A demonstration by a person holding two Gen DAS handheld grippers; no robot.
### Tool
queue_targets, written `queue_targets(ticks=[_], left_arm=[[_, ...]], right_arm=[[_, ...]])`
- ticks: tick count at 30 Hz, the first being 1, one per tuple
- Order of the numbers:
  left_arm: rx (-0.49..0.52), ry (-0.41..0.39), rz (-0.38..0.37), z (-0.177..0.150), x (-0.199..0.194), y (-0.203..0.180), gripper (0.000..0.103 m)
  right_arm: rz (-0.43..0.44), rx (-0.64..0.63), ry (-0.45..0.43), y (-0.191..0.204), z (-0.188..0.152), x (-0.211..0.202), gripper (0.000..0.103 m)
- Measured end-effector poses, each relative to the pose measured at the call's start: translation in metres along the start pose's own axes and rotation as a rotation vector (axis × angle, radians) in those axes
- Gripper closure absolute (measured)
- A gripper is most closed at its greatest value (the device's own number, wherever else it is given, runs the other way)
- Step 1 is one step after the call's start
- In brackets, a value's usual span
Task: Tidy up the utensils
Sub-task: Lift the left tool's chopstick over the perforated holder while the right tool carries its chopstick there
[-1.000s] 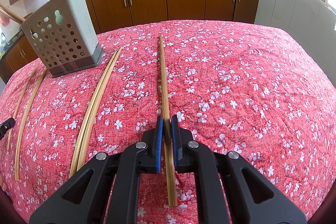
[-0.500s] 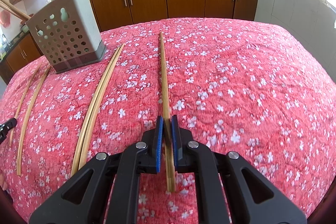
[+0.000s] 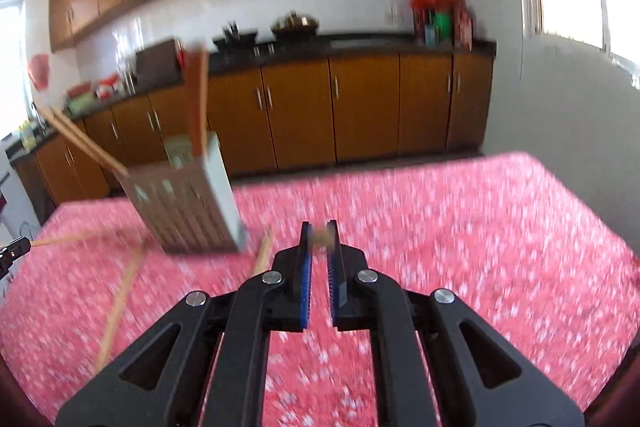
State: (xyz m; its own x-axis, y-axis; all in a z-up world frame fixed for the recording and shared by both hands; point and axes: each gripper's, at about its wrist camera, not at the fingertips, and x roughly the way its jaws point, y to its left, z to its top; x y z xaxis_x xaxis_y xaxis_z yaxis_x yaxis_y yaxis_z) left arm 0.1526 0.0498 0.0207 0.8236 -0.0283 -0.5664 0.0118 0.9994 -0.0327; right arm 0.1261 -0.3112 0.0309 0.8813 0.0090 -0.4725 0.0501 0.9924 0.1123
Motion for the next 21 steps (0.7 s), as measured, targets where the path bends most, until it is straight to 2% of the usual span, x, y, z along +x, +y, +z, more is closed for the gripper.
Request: queue_targets(ticks=[3, 8, 13, 16, 21], left_arm=[[-0.024, -0.049, -0.031, 0.021, -0.017, 0.0, 0.095], [-0.005, -0.108, -0.081, 0.046, -0.042, -0.008, 0.095], [0.02, -0.151, -0.155, 0.063, -0.073, -0.022, 0.095], [0.044, -0.184, -0.216, 0.075, -0.091, -0.041, 0.095], [0.06, -0.258, -0.257, 0.093, -0.108, -0.067, 0.095]], right_arm=[[0.023, 0.008, -0.055, 0.006, 0.02, -0.012, 0.095], [0.091, 0.026, -0.101, 0.014, 0.042, -0.033, 0.095], [0.201, 0.039, -0.145, 0.024, 0.063, -0.057, 0.095], [0.268, 0.05, -0.206, 0.035, 0.081, -0.073, 0.095], [0.286, 0.041, -0.31, 0.055, 0.102, -0.083, 0.095]])
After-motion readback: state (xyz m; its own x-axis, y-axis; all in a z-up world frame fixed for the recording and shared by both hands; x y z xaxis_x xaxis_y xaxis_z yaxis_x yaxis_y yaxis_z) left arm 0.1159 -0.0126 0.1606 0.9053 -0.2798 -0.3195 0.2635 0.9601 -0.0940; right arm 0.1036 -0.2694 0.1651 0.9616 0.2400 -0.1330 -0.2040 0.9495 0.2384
